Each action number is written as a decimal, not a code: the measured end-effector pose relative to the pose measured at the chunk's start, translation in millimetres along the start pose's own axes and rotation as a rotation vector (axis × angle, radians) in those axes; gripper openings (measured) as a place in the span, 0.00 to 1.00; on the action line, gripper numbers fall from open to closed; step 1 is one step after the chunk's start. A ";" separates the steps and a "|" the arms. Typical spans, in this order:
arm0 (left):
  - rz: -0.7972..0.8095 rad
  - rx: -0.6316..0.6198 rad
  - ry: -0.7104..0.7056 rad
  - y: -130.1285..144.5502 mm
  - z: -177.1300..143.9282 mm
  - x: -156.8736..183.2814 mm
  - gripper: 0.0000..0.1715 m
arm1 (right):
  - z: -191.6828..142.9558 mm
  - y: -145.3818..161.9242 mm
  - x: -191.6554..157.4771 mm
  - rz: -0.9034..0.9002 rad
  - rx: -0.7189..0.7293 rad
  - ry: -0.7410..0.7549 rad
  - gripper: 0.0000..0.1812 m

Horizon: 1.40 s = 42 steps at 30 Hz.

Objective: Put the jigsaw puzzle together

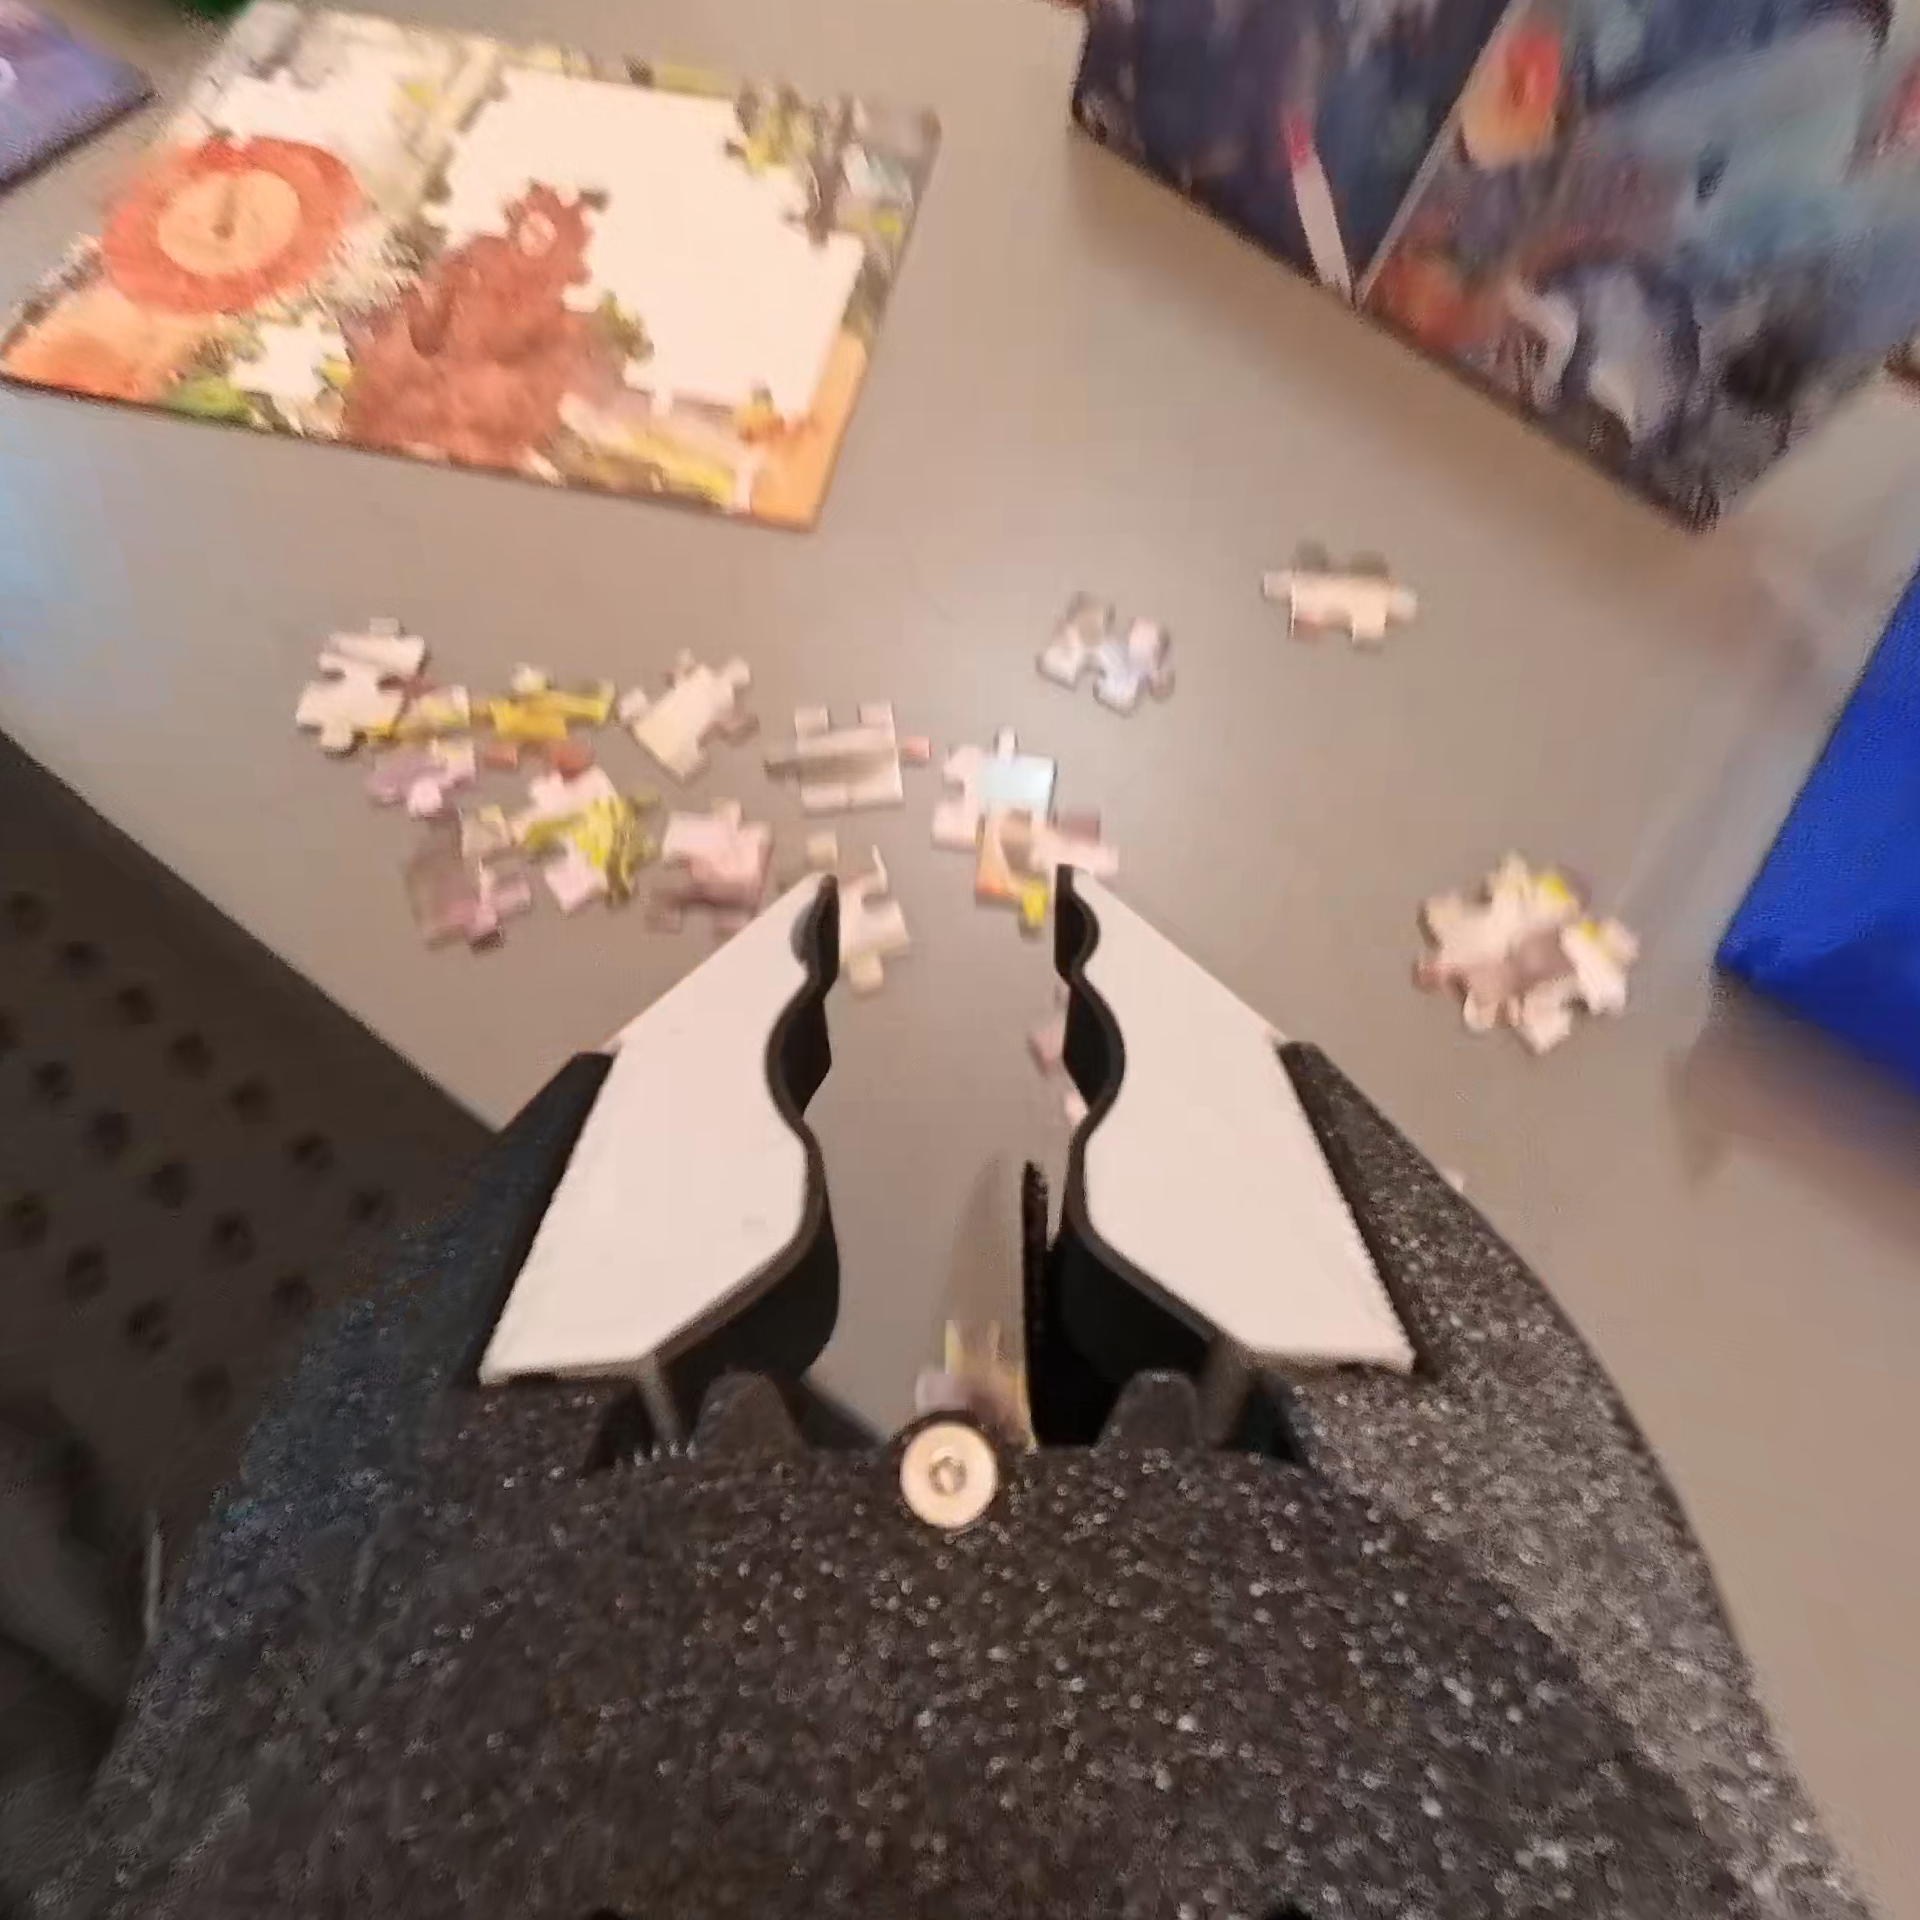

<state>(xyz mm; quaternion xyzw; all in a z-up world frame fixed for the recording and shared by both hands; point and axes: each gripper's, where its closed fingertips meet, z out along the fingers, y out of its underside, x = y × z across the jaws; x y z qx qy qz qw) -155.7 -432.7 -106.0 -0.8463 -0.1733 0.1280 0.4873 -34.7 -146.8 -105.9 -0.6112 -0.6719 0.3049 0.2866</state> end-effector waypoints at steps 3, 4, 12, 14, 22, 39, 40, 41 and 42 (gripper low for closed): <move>0.026 -0.017 0.023 -0.2 1.8 14.1 0.06 | -17.3 38.2 0.0 0.101 -0.025 -0.027 0.20; 0.039 -0.024 0.023 -0.5 2.9 16.8 0.06 | -22.1 49.7 1.3 0.122 -0.037 -0.031 0.17; 0.064 -0.079 0.098 3.0 16.1 42.6 0.08 | -53.2 90.0 33.3 0.120 -0.089 0.082 0.16; 0.092 -0.114 0.137 7.7 24.1 52.1 0.10 | -52.8 80.9 30.1 0.124 -0.041 0.063 0.16; 0.215 -0.194 0.237 15.0 47.7 69.0 0.13 | -29.5 65.3 14.8 0.124 0.021 0.025 0.17; 0.304 -0.256 0.357 20.0 81.7 69.6 0.22 | -6.8 57.5 -0.5 0.121 0.064 0.010 0.16; 0.321 -0.268 0.352 21.8 83.4 68.5 0.22 | -6.4 57.7 -0.8 0.120 0.063 0.010 0.16; 0.338 -0.283 0.360 24.0 84.4 69.7 0.23 | -5.8 58.0 -1.0 0.119 0.061 0.009 0.16; 0.350 -0.293 0.387 25.6 84.1 74.6 0.23 | -5.0 58.7 -1.3 0.118 0.056 0.008 0.16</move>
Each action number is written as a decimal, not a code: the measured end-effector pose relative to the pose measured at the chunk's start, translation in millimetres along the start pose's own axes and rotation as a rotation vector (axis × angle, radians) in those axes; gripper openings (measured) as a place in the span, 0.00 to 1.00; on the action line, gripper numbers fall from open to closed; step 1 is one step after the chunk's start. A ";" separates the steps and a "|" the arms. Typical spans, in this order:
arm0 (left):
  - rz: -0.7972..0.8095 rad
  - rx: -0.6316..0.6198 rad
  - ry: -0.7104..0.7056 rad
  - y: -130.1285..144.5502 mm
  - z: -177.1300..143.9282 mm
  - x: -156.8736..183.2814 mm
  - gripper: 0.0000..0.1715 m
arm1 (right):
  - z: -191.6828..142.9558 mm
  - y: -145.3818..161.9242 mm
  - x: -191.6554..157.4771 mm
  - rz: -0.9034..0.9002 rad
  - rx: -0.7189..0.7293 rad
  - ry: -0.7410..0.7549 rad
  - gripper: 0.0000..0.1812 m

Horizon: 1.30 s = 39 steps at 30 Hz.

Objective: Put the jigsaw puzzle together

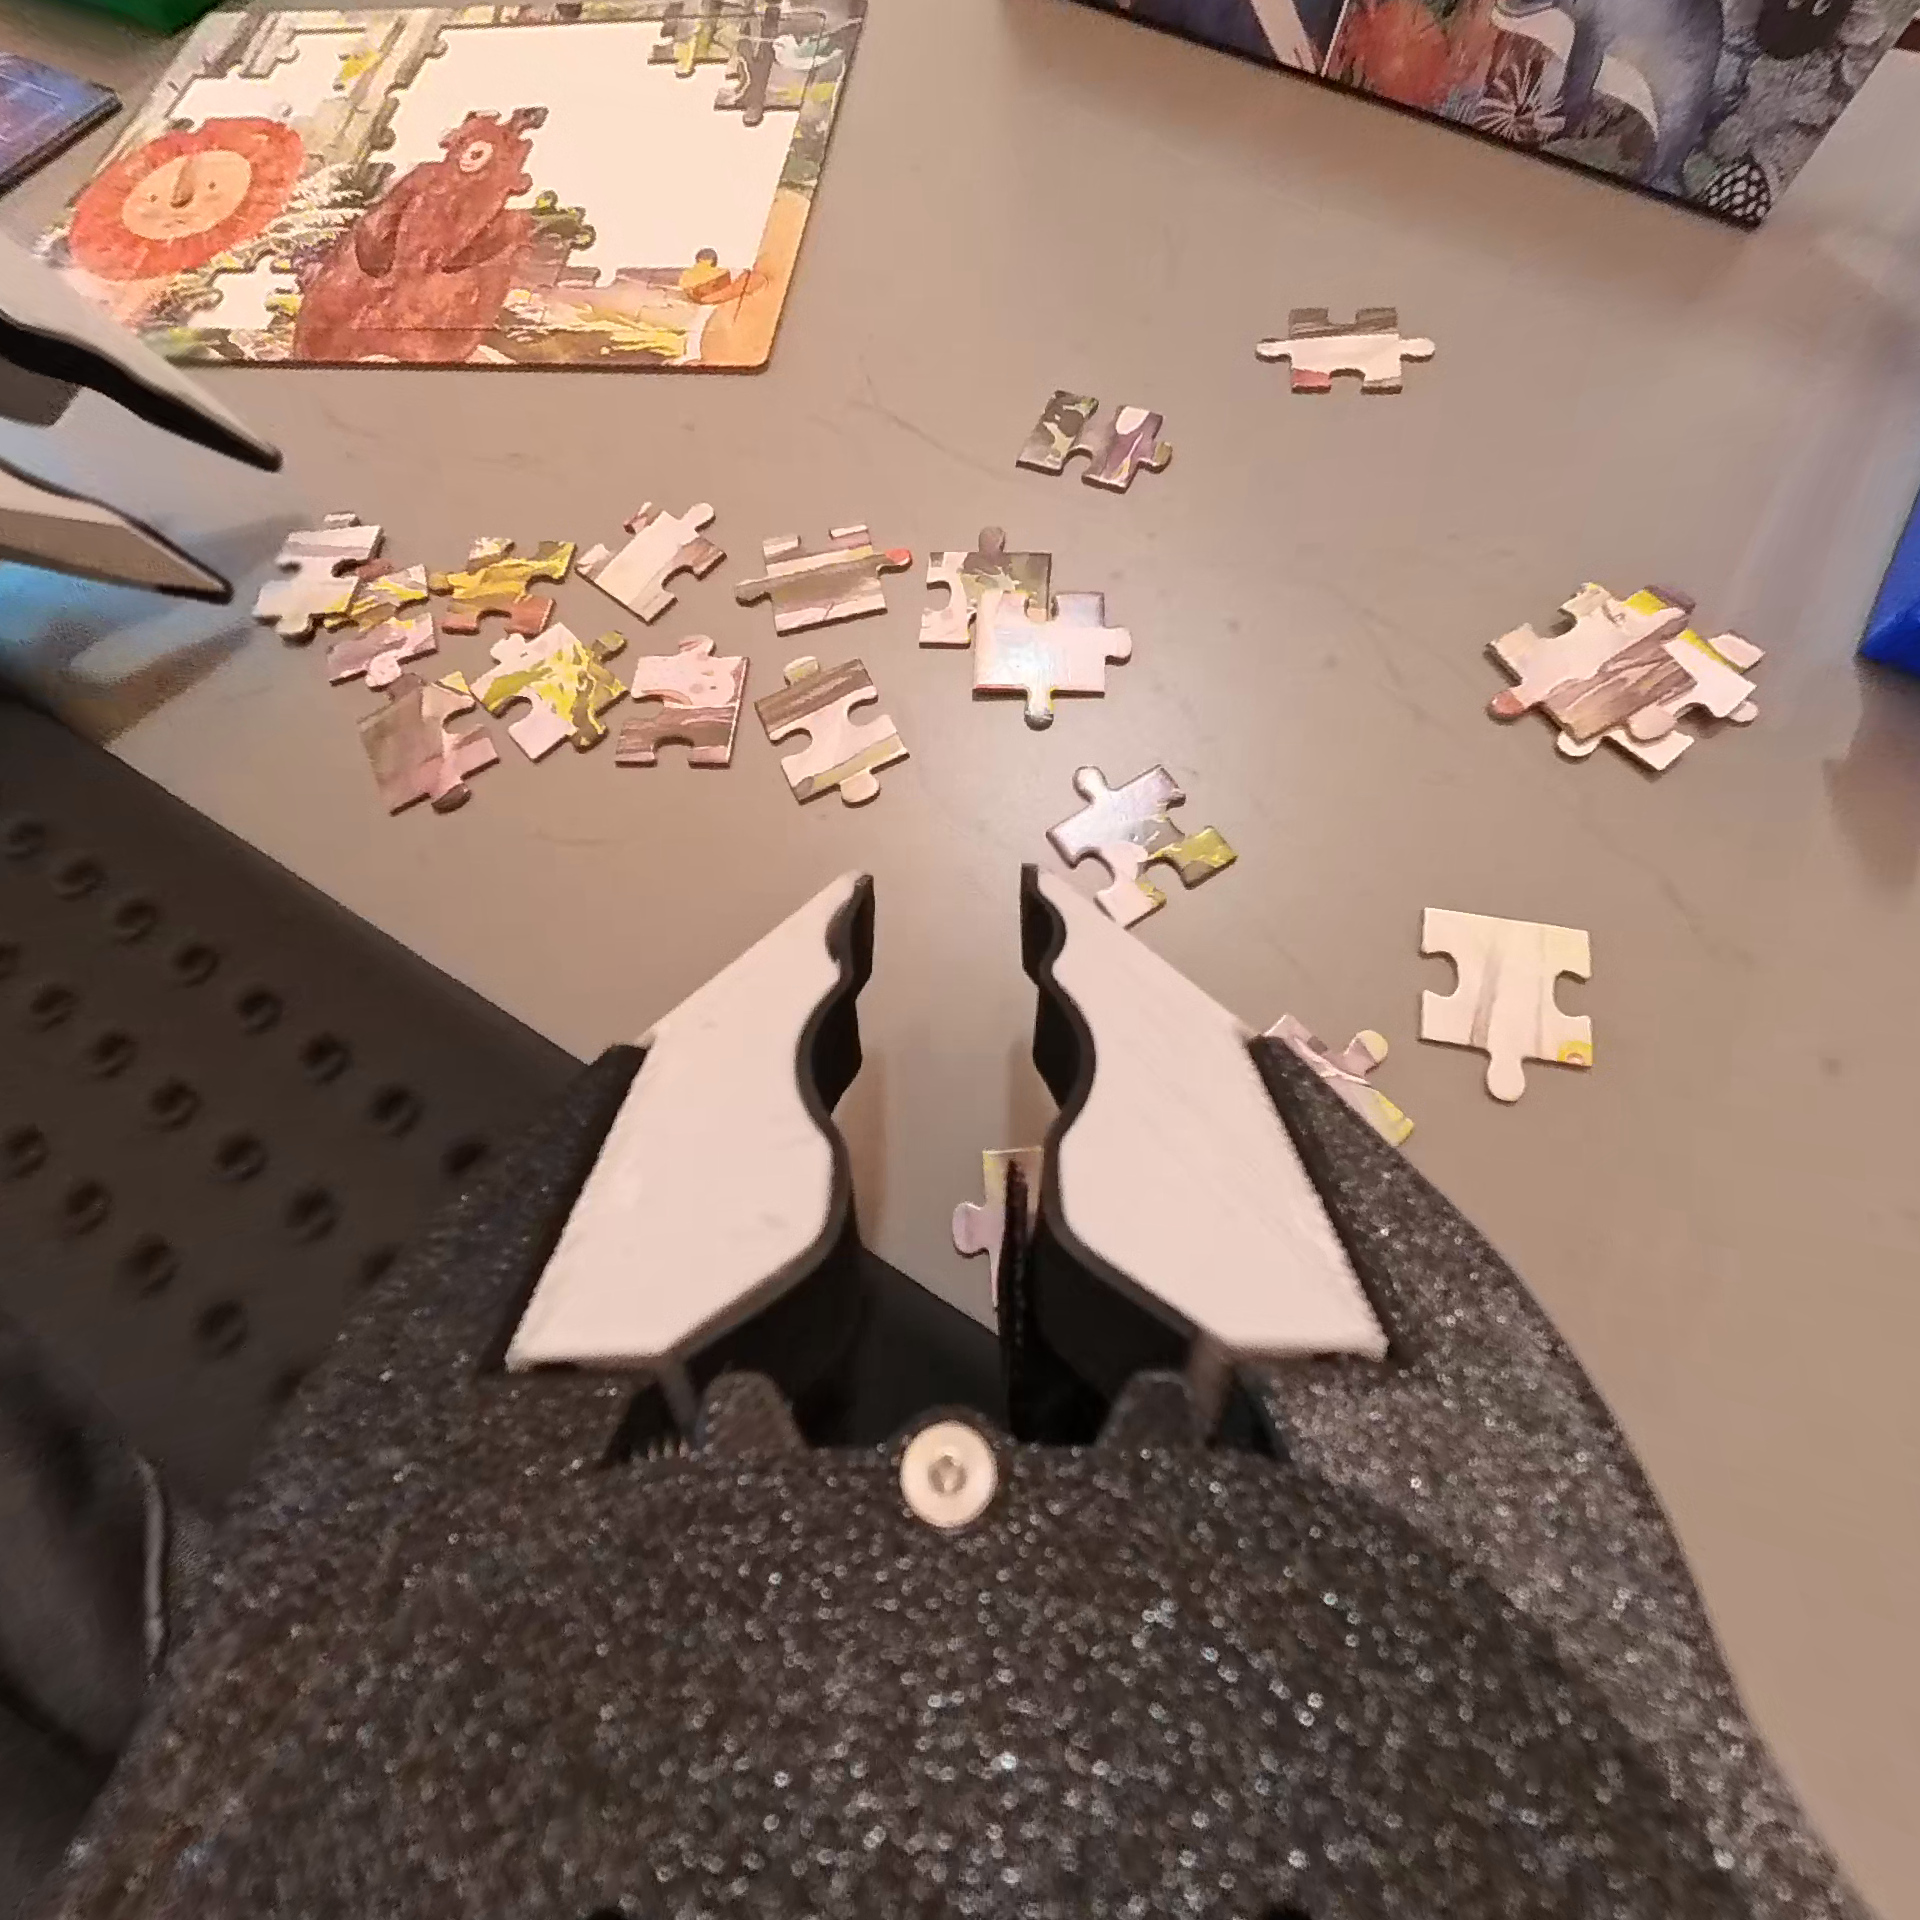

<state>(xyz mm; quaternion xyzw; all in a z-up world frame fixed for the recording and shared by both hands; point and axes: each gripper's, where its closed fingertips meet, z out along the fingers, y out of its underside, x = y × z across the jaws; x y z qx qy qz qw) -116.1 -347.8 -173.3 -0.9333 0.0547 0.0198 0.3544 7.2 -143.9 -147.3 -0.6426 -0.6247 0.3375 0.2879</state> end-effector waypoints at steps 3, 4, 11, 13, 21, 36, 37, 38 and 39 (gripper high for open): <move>0.026 0.004 0.053 -6.3 4.8 11.6 0.24 | 2.1 2.6 0.0 -0.008 -0.018 0.005 0.16; 0.028 -0.012 0.042 -5.2 7.8 10.4 0.26 | 2.6 3.4 0.0 -0.013 -0.023 0.006 0.16; -0.009 -0.037 -0.004 -2.4 13.1 8.2 0.20 | 7.3 9.9 0.3 -0.039 -0.066 0.021 0.15; -0.017 -0.035 0.007 -2.0 13.0 10.7 0.16 | 8.4 11.1 0.1 -0.044 -0.076 0.023 0.15; -0.037 -0.038 -0.026 -0.2 8.6 0.2 0.16 | 8.1 11.0 -1.3 -0.051 -0.073 0.016 0.14; -0.181 -0.069 -0.116 9.1 -13.7 -11.3 0.24 | -3.7 -1.9 -9.6 0.002 0.024 -0.086 0.14; -0.194 -0.046 -0.123 10.8 -23.9 -11.7 0.23 | -7.1 -6.7 -10.3 0.016 0.050 -0.101 0.14; -0.201 -0.026 -0.134 13.2 -33.8 -12.8 0.23 | -9.5 -12.0 -11.2 0.028 0.076 -0.119 0.14; -0.210 -0.019 -0.152 16.9 -42.5 -14.8 0.22 | -10.4 -18.1 -12.5 0.040 0.100 -0.138 0.14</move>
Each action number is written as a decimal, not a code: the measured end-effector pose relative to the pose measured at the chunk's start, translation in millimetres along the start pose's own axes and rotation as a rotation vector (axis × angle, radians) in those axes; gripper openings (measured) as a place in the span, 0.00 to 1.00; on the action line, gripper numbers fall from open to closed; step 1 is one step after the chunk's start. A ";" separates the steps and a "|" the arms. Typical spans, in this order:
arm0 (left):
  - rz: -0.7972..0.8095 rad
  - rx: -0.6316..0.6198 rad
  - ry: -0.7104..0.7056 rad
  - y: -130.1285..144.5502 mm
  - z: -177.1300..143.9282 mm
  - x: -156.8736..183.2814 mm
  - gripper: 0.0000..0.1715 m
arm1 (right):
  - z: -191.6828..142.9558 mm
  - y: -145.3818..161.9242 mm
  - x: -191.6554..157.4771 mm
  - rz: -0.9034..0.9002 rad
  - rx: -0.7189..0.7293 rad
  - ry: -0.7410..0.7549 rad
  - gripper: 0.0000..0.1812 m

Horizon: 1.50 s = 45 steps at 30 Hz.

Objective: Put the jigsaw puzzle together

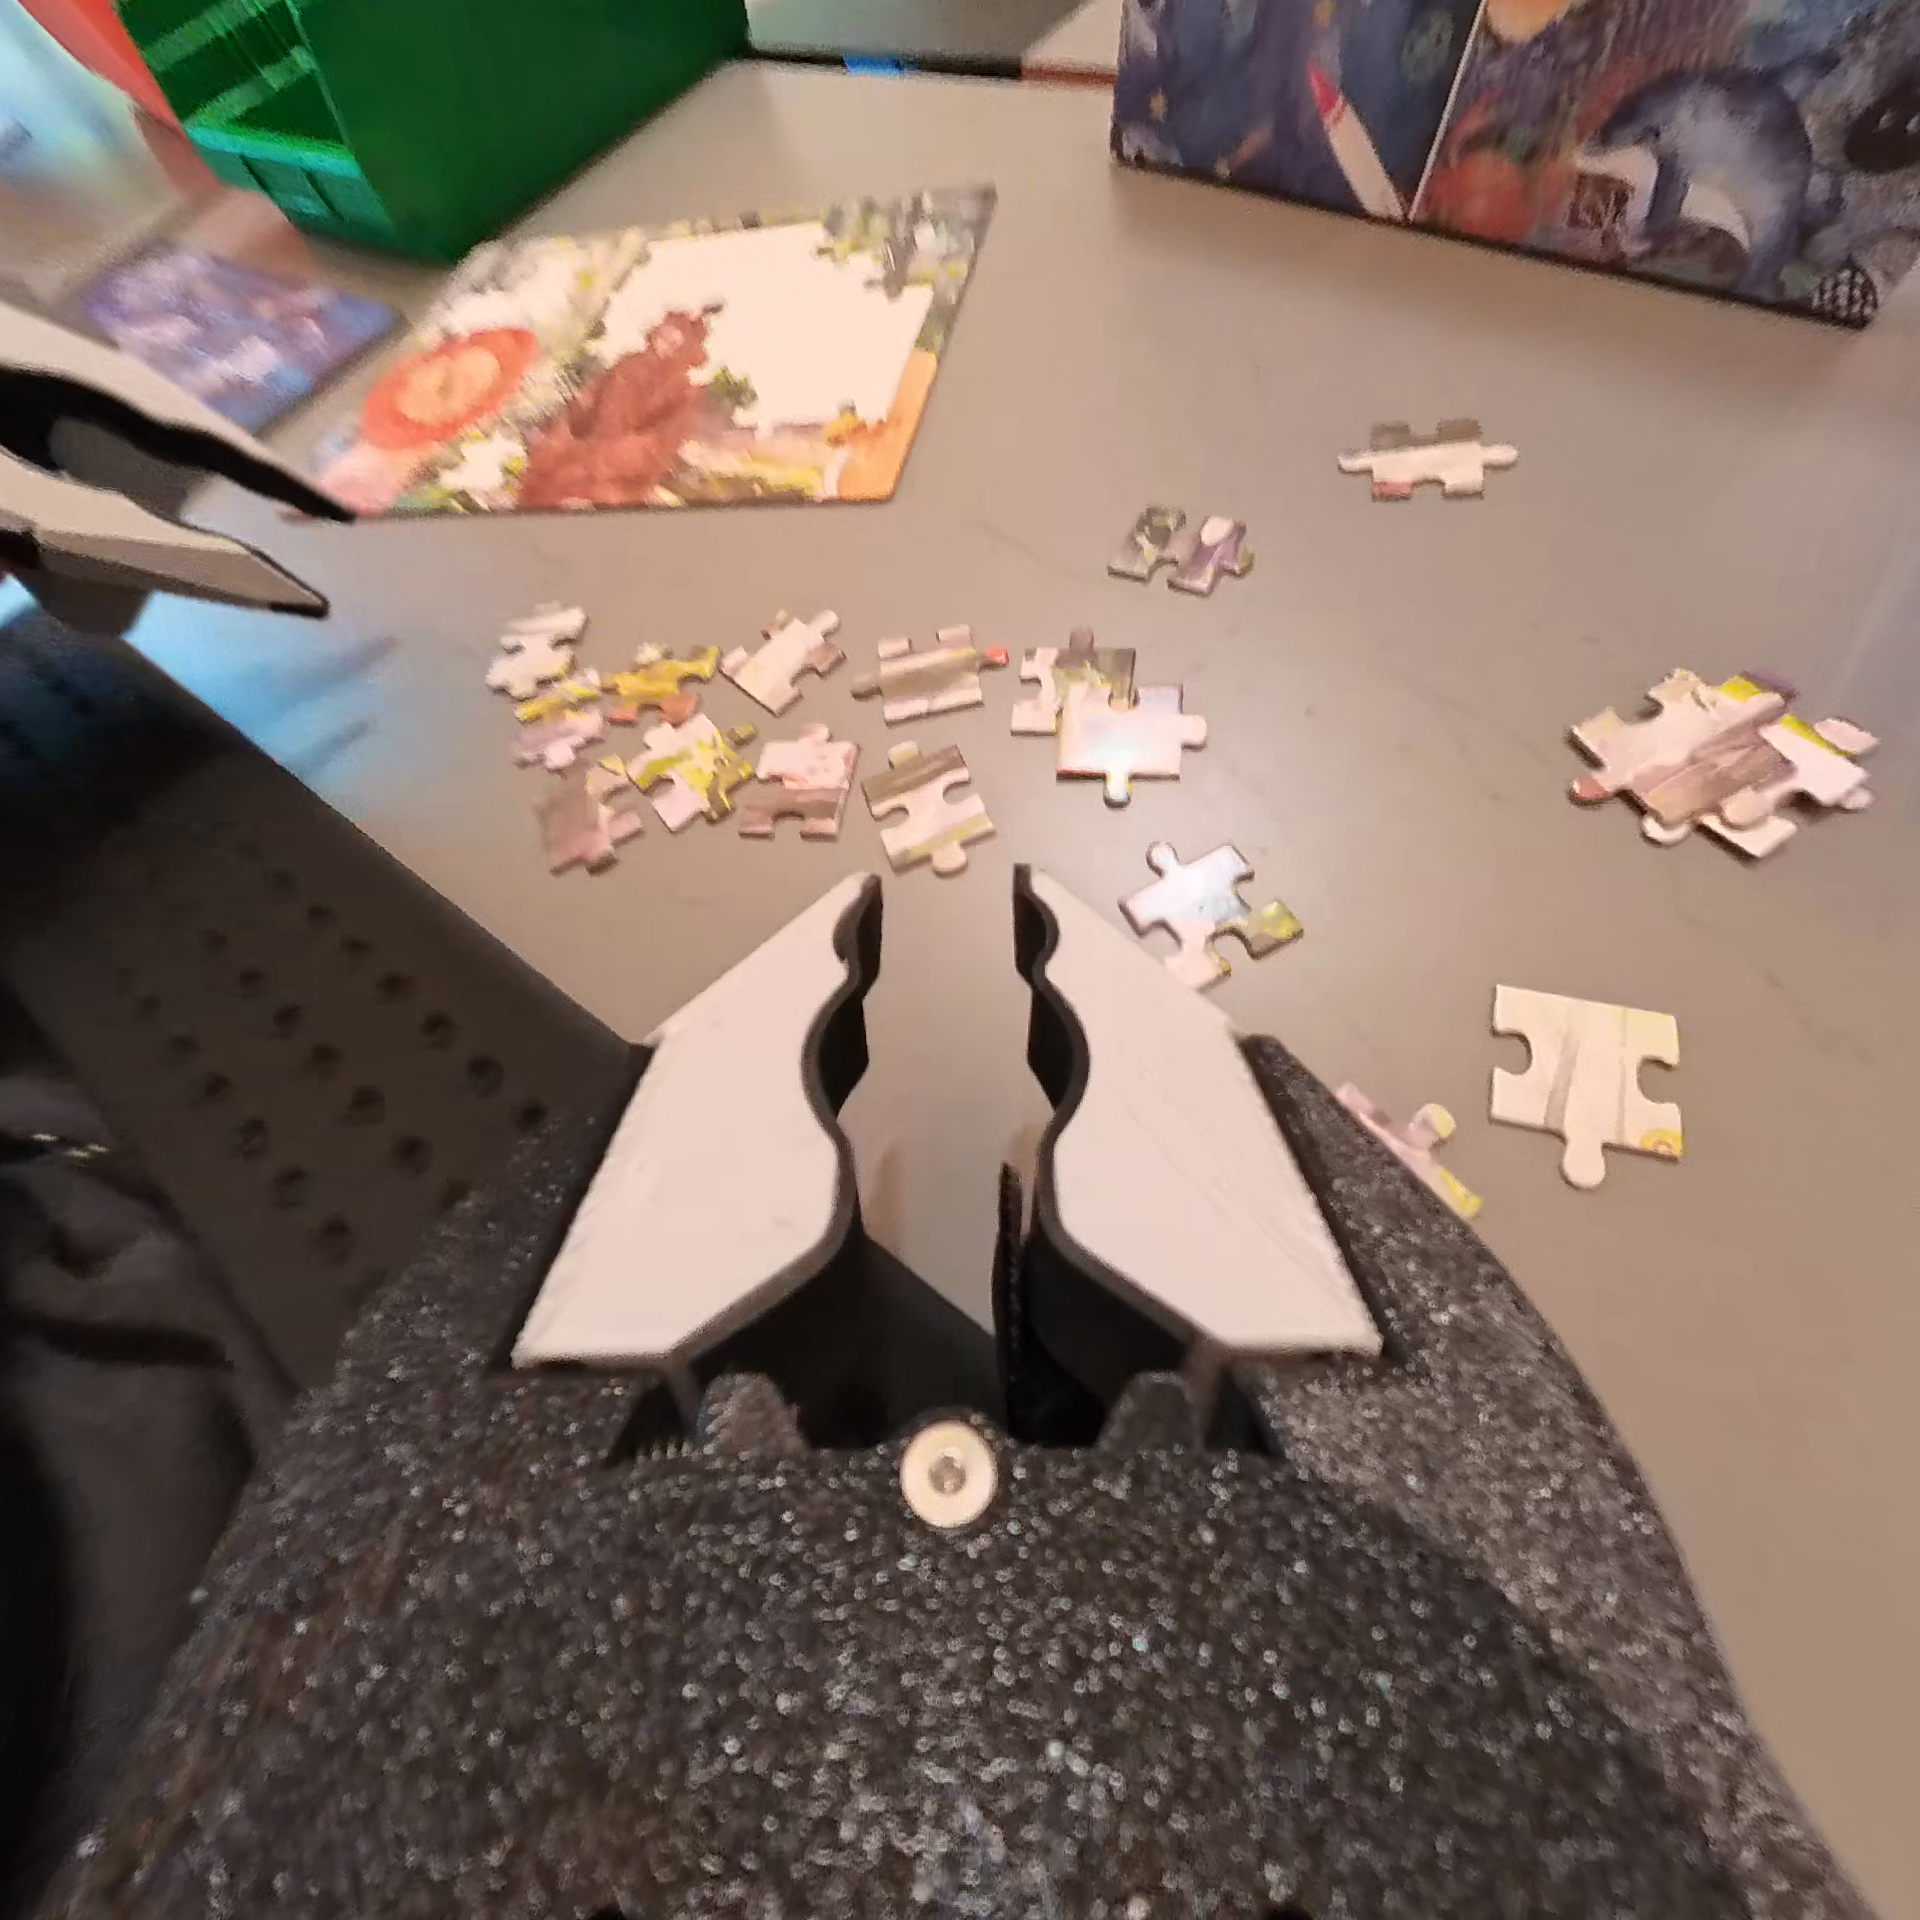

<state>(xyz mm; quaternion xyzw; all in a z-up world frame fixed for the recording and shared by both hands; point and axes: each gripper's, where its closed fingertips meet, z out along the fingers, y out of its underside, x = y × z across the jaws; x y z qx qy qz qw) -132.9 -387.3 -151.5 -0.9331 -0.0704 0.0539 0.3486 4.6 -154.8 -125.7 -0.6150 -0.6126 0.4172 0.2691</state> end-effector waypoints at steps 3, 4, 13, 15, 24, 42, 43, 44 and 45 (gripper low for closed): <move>-0.036 0.013 -0.038 4.9 -13.1 -10.4 0.22 | 9.9 -17.3 -11.9 0.020 0.040 -0.089 0.14; -0.048 0.024 -0.043 4.0 -13.9 -12.4 0.22 | 14.9 -22.9 -18.1 0.015 0.049 -0.122 0.14; 0.034 0.088 0.036 -12.6 14.5 6.3 0.22 | 25.5 -11.8 35.0 -0.005 -0.087 0.093 0.12; 0.013 0.069 0.036 -13.9 21.6 0.8 0.24 | 13.7 -7.2 66.9 0.015 -0.102 0.196 0.13; -0.060 0.129 -0.004 -26.6 32.5 -29.4 0.24 | -19.7 17.9 122.4 0.044 -0.309 0.226 0.14; -0.019 0.200 -0.086 -20.6 9.6 -37.1 0.23 | -16.1 40.5 134.8 0.052 -0.376 0.293 0.23; -0.022 0.204 -0.096 -19.3 6.9 -38.3 0.23 | -14.5 41.7 136.3 0.053 -0.380 0.307 0.22; -0.024 0.207 -0.107 -17.8 4.6 -39.9 0.23 | -12.2 43.3 136.4 0.052 -0.385 0.312 0.22; -0.025 0.209 -0.116 -16.5 2.5 -41.3 0.23 | -9.7 45.3 135.5 0.053 -0.394 0.311 0.22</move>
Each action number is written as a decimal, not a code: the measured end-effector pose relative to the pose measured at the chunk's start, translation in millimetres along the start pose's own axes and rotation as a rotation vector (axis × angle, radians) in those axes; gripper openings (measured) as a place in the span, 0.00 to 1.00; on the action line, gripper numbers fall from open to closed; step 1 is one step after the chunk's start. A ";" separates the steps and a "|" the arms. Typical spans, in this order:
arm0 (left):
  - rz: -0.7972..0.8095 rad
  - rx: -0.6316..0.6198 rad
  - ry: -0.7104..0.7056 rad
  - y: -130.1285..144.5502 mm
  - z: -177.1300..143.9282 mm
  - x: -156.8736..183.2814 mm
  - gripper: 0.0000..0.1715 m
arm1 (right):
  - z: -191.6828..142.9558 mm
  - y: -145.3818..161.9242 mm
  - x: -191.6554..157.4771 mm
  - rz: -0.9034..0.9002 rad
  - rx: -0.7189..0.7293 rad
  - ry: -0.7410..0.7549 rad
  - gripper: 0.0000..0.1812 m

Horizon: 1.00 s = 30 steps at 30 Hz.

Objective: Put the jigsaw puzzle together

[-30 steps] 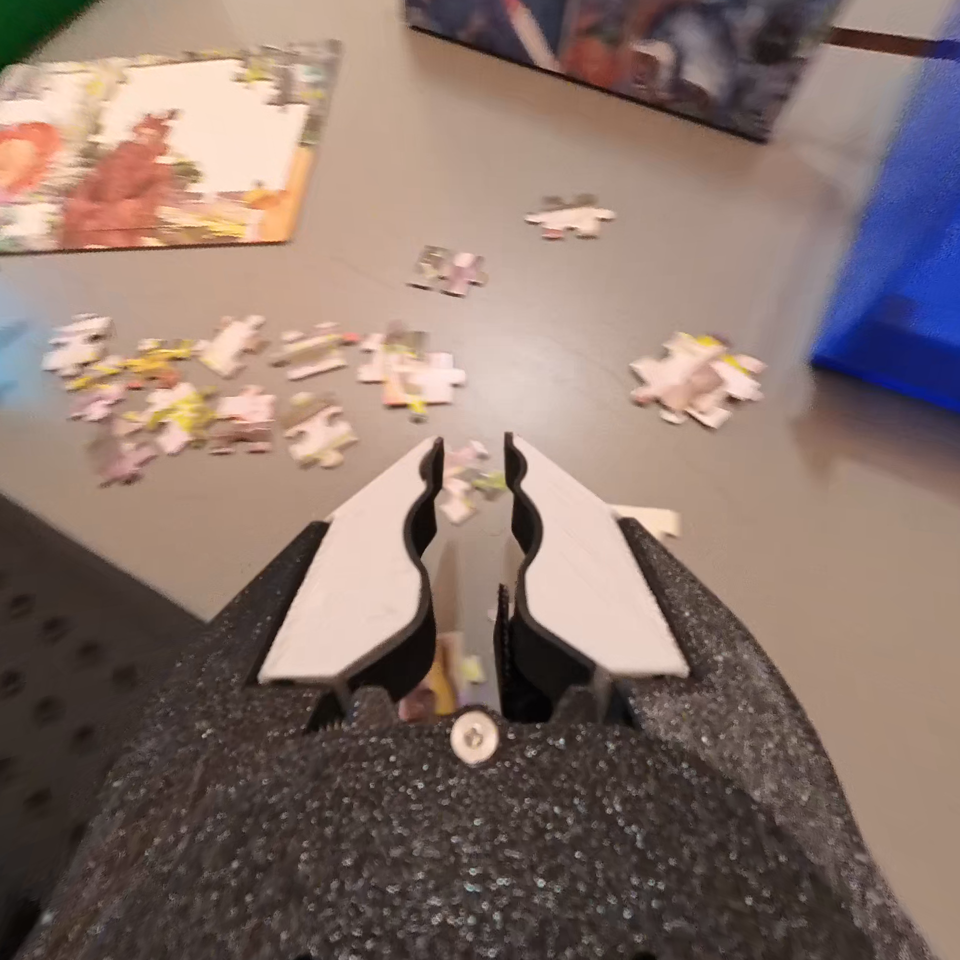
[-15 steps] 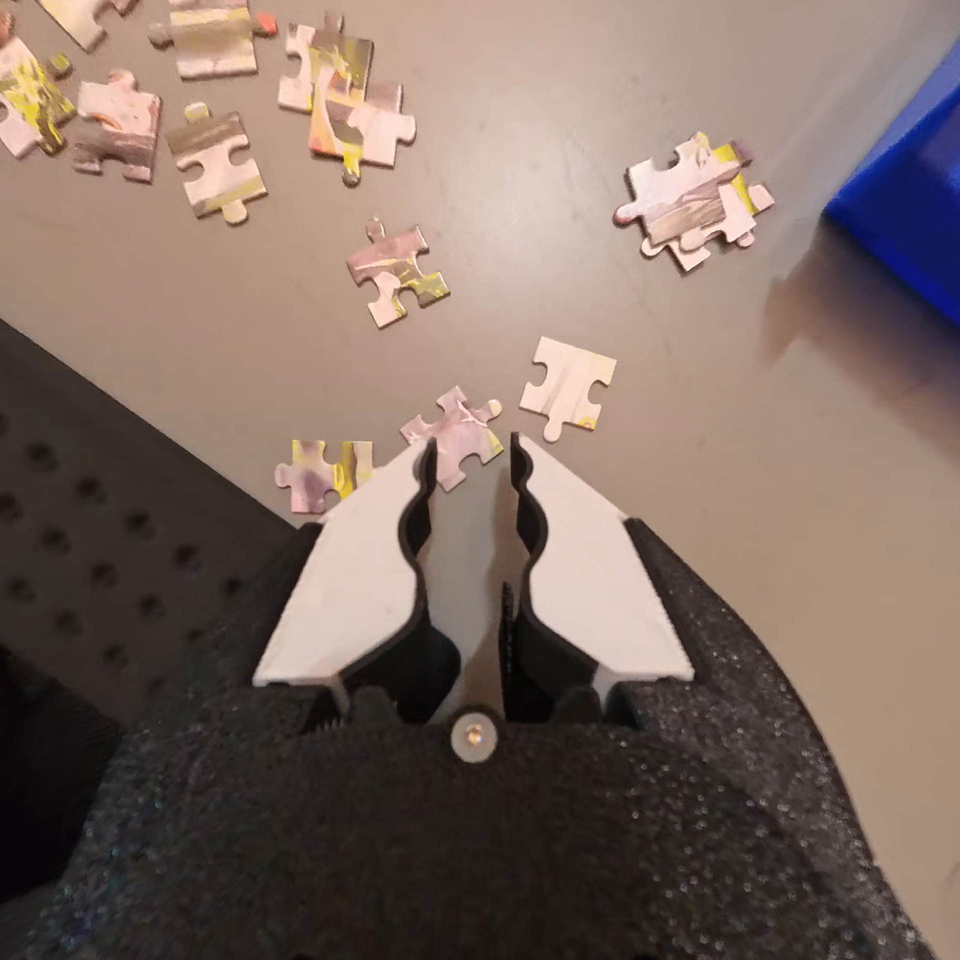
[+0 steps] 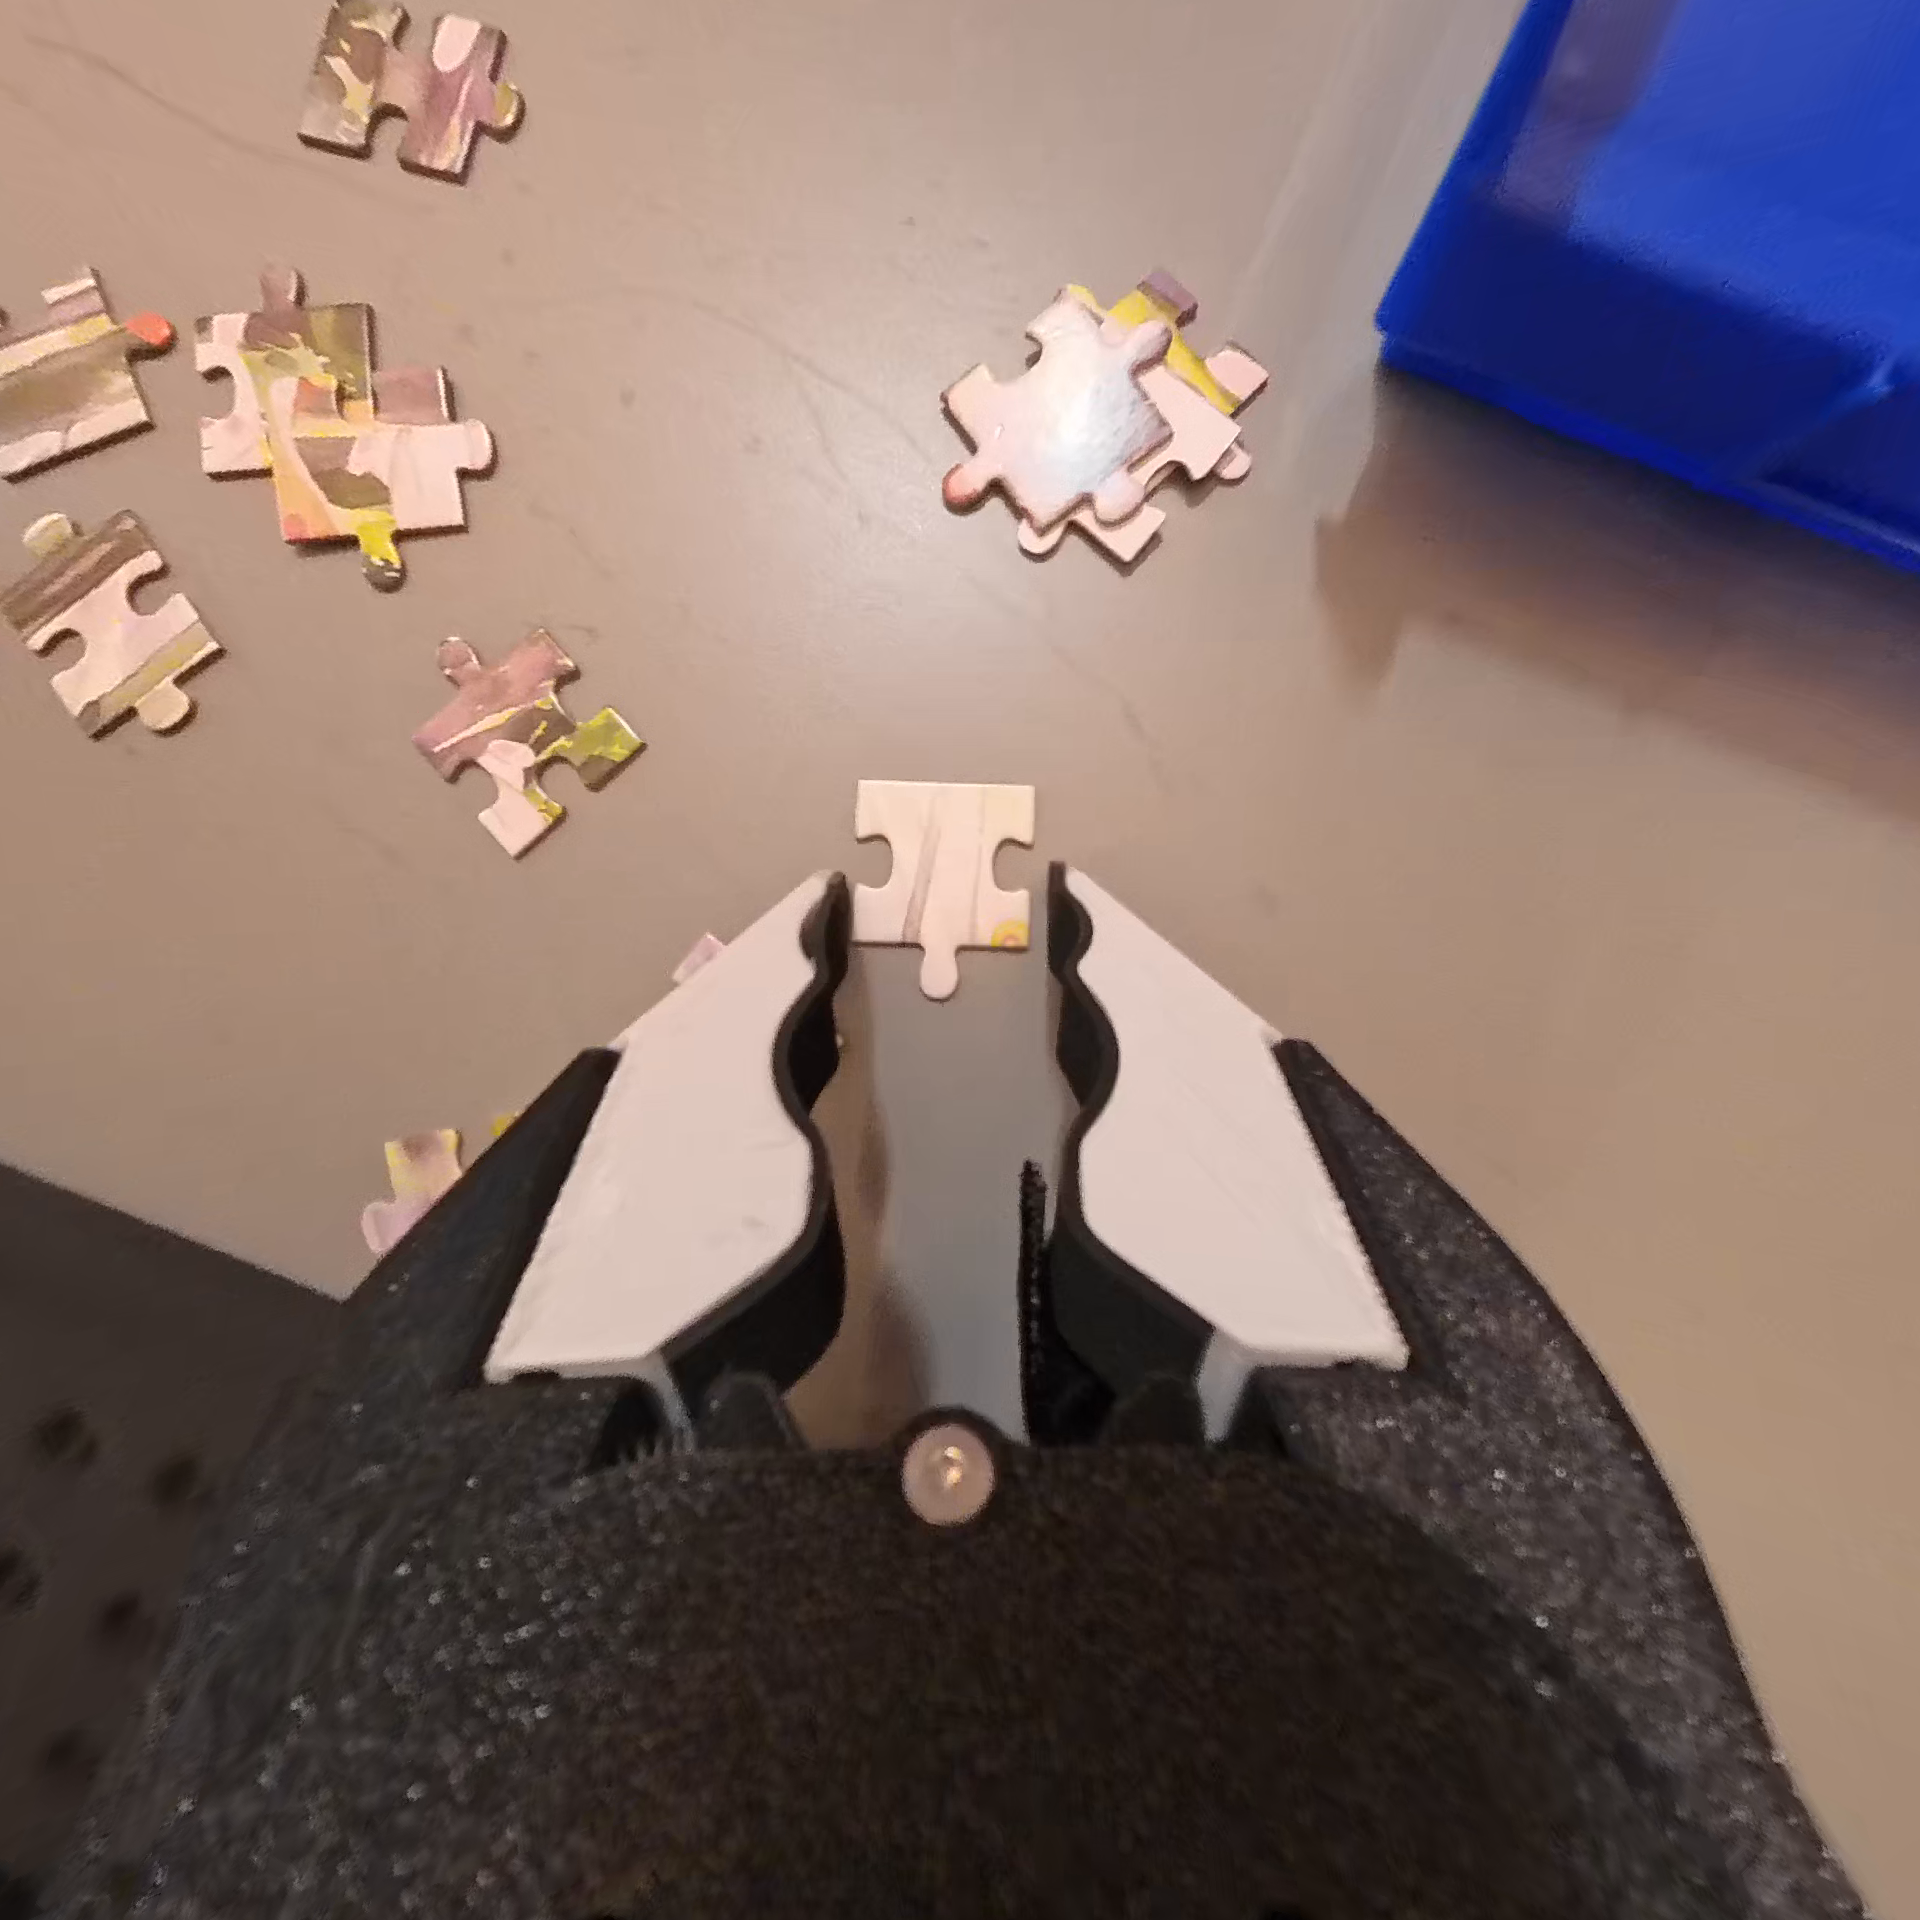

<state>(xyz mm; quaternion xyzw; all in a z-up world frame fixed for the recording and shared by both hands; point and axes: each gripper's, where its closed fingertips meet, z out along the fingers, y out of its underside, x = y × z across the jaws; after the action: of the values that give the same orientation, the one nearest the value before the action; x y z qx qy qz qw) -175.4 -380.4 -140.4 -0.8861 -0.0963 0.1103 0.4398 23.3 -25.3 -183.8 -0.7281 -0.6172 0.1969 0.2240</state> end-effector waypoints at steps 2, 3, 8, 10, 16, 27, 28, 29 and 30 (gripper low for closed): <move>-0.003 0.004 -0.006 0.9 -3.8 -1.2 0.23 | 2.2 -3.3 -2.9 -0.002 0.007 0.001 0.17; -0.004 0.006 -0.007 1.3 -5.3 -1.4 0.23 | 2.8 -4.8 -3.8 -0.002 0.009 0.003 0.15; -0.001 0.013 -0.016 3.8 -10.8 -2.1 0.23 | 3.1 -5.7 -7.0 -0.010 -0.017 0.001 0.10; -0.002 0.019 -0.020 3.9 -13.2 -3.0 0.23 | 3.5 -7.1 -12.2 -0.019 -0.021 -0.017 0.10; -0.007 0.034 -0.026 4.3 -17.2 -5.1 0.23 | 9.9 -44.6 -50.6 -0.067 0.050 -0.108 0.10; -0.034 0.059 -0.054 0.0 -14.6 -14.0 0.22 | 63.0 -89.9 -55.3 -0.030 0.031 -0.104 0.10; -0.038 0.061 -0.055 0.1 -13.9 -14.6 0.22 | 62.1 -89.2 -54.9 -0.026 0.040 -0.102 0.10; -0.039 0.060 -0.053 0.7 -13.2 -14.5 0.22 | 61.1 -87.8 -54.7 -0.016 0.043 -0.104 0.10; -0.038 0.057 -0.049 1.5 -12.5 -14.0 0.22 | 59.9 -87.3 -54.3 0.000 0.048 -0.105 0.12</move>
<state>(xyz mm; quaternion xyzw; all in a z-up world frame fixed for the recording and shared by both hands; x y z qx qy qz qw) -185.2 -394.5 -132.7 -0.8683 -0.1208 0.1260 0.4643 -89.9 -61.9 -182.8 -0.7111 -0.6233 0.2495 0.2088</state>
